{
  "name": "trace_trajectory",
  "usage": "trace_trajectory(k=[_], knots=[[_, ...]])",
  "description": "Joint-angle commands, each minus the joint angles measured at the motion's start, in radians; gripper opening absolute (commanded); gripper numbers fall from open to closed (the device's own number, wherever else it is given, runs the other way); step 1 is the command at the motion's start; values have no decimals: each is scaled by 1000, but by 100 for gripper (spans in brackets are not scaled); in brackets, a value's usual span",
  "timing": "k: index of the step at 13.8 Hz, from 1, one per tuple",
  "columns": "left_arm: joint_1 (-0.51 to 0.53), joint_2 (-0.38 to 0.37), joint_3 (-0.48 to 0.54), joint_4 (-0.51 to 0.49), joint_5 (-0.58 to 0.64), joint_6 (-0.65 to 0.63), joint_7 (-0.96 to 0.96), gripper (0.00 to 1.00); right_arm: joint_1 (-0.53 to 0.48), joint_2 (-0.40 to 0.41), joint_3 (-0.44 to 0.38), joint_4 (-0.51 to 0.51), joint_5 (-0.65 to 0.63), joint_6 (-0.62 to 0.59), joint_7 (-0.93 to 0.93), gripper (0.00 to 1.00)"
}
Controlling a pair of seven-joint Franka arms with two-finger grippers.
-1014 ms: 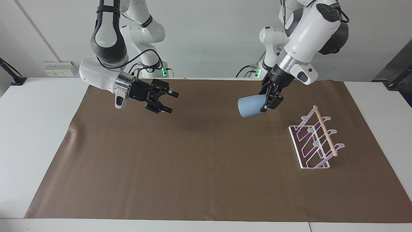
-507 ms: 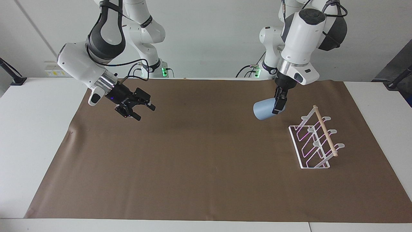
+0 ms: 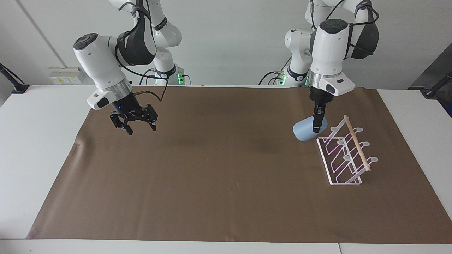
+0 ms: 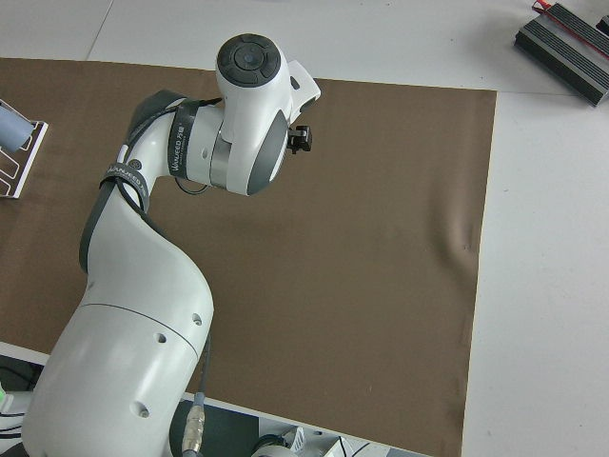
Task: Hang cup on cup holder
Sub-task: 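Move the cup with the left gripper onto the rack while the right gripper retracts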
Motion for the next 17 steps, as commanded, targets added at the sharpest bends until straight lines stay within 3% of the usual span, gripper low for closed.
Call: trace_trajectory(k=[1, 5, 9, 12, 17], knots=[[41, -36, -2, -47, 100, 59, 20, 0, -4, -5, 3, 52, -113, -97, 83, 100], [68, -29, -2, -76, 338, 144, -6, 0, -15, -12, 6, 190, -176, -326, 163, 100], [122, 1, -2, -71, 460, 215, -31, 0, -33, -21, -8, 325, -155, -531, 172, 100], [131, 46, -2, -57, 544, 250, -34, 0, -64, -38, -21, 372, -54, -622, 233, 100], [139, 99, -2, -24, 549, 289, -32, 0, -75, -46, -23, 367, -66, -627, 244, 100]])
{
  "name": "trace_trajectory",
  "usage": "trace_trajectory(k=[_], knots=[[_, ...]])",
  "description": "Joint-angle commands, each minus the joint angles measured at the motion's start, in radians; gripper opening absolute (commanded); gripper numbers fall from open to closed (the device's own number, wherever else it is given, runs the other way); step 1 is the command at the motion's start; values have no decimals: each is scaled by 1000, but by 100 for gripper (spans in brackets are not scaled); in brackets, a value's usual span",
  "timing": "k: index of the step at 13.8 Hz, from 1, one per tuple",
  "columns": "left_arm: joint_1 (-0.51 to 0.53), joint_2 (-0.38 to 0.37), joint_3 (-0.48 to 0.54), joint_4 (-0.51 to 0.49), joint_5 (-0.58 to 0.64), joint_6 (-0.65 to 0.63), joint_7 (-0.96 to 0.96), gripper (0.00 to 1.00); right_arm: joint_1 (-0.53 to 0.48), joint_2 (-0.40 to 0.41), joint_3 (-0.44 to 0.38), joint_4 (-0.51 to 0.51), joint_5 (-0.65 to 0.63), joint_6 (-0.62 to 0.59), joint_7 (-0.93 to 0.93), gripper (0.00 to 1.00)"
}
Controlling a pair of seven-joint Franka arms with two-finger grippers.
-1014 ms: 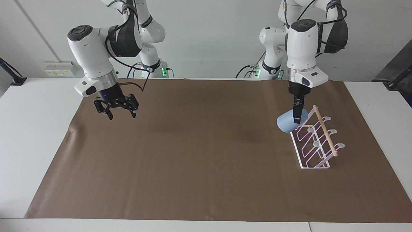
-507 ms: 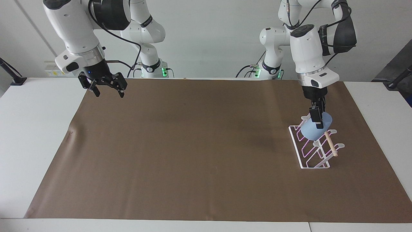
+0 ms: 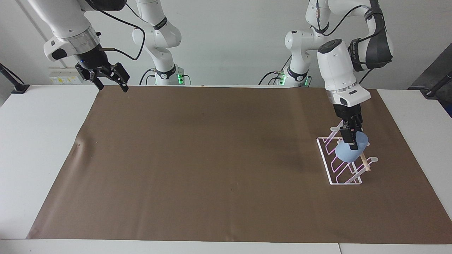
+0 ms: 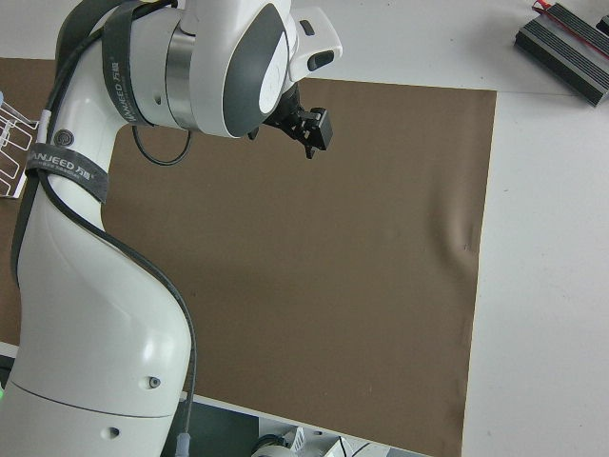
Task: Hang cup on cup holder
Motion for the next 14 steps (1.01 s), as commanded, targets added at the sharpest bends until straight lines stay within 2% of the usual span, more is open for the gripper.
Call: trace_trajectory(k=[1, 3, 14], knots=[[22, 33, -6, 28, 31, 33, -13, 0, -2, -6, 7, -5, -13, -1, 4, 100], [27, 46, -6, 25, 30, 40, -14, 0, 2, -7, 26, -5, -91, 13, 5, 100], [66, 64, -8, -24, 25, 83, -18, 0, 19, -19, 26, -42, -105, 27, 2, 100]])
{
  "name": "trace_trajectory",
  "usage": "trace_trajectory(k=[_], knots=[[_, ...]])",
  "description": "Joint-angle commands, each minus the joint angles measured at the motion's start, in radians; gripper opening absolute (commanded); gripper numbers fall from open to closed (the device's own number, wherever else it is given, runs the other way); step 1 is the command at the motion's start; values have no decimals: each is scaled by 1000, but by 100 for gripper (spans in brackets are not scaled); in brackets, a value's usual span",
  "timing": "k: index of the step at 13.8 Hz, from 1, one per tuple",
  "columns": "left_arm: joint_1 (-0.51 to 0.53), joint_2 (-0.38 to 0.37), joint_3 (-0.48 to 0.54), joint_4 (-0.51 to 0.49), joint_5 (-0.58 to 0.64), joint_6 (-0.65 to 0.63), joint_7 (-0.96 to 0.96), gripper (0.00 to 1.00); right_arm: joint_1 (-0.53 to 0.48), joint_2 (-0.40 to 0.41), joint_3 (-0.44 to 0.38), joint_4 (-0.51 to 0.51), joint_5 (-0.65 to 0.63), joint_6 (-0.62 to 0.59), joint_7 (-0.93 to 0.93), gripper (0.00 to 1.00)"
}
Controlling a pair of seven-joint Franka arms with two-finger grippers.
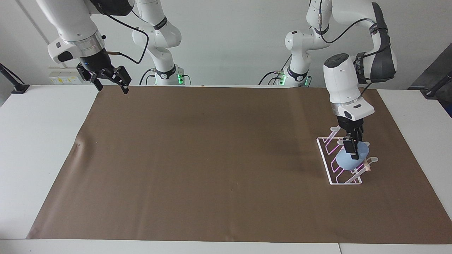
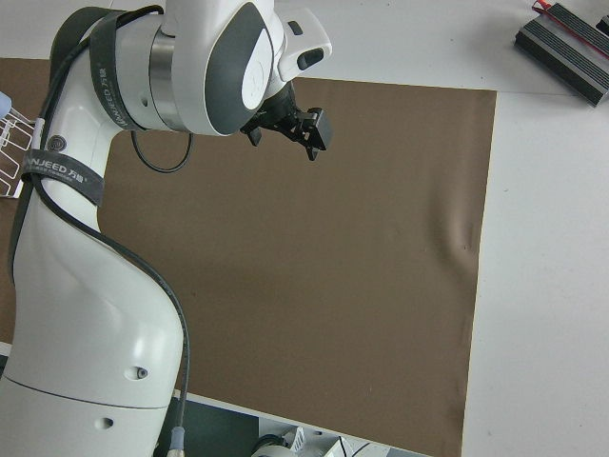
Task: Hang cup on cup holder
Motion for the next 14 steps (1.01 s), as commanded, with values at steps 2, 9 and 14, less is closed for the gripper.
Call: trace_trajectory(k=[2, 9, 14], knots=[[25, -13, -9, -48, 19, 39, -17, 0, 0, -20, 5, -28, -24, 22, 2, 100], [27, -30, -12, -101, -6, 39, -16, 0, 0, -20, 5, -28, -22, 22, 2, 100], [27, -30, -12, -101, -21, 39, -16, 2, -1, -15, 2, -15, -7, 20, -32, 100]])
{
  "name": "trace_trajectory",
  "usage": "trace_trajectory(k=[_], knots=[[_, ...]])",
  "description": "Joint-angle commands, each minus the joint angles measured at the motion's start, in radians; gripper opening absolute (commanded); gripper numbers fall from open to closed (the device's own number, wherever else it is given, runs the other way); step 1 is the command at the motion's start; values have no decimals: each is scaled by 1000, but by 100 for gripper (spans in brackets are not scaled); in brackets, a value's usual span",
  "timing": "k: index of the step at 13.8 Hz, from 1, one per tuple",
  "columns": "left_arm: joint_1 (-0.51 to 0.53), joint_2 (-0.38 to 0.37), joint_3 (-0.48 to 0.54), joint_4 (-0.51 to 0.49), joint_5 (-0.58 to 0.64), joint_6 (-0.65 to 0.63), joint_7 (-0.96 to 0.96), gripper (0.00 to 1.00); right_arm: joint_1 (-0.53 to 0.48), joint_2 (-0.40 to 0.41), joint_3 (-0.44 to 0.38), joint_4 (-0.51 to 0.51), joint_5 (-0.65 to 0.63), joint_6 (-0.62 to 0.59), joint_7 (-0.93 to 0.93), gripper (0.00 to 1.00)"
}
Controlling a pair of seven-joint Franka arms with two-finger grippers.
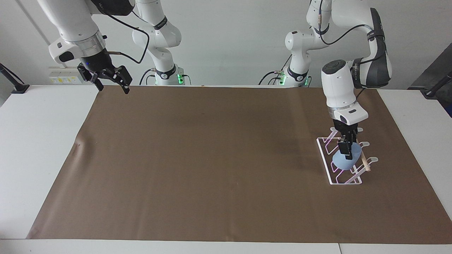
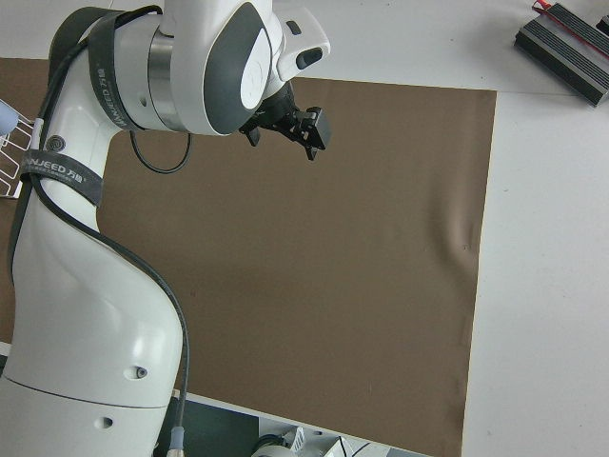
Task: Hang cup on cup holder
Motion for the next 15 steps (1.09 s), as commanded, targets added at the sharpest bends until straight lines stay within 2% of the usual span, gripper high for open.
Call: trace_trajectory(k=[1, 2, 3, 5, 7, 9, 12, 14, 15], knots=[[21, -31, -11, -38, -14, 22, -7, 13, -3, -15, 3, -17, -7, 18, -22, 100], [21, -31, -8, -32, -14, 22, -7, 31, -4, -15, 3, -17, -7, 14, -24, 100], [21, -29, -8, -28, -14, 22, -7, 45, -6, -15, 3, -17, -7, 11, -25, 100], [21, -29, -8, -24, -14, 21, -6, 63, -6, -15, 3, -15, -7, 15, -25, 100], [21, -28, -8, -23, -14, 21, -4, 64, -8, -15, 3, -15, -7, 17, -29, 100], [21, -28, -7, -20, -14, 18, -1, 77, -12, -14, 3, -15, -7, 18, -30, 100], [20, -26, -7, -12, -14, 13, 2, 79, -14, -14, 3, -14, -7, 18, -30, 100], [18, -25, -7, -6, -14, 9, 2, 86, -23, -14, 4, -15, -7, 18, -32, 100], [17, -26, -7, -3, -14, 3, 2, 86, -24, -14, 4, -15, -7, 18, -32, 100]])
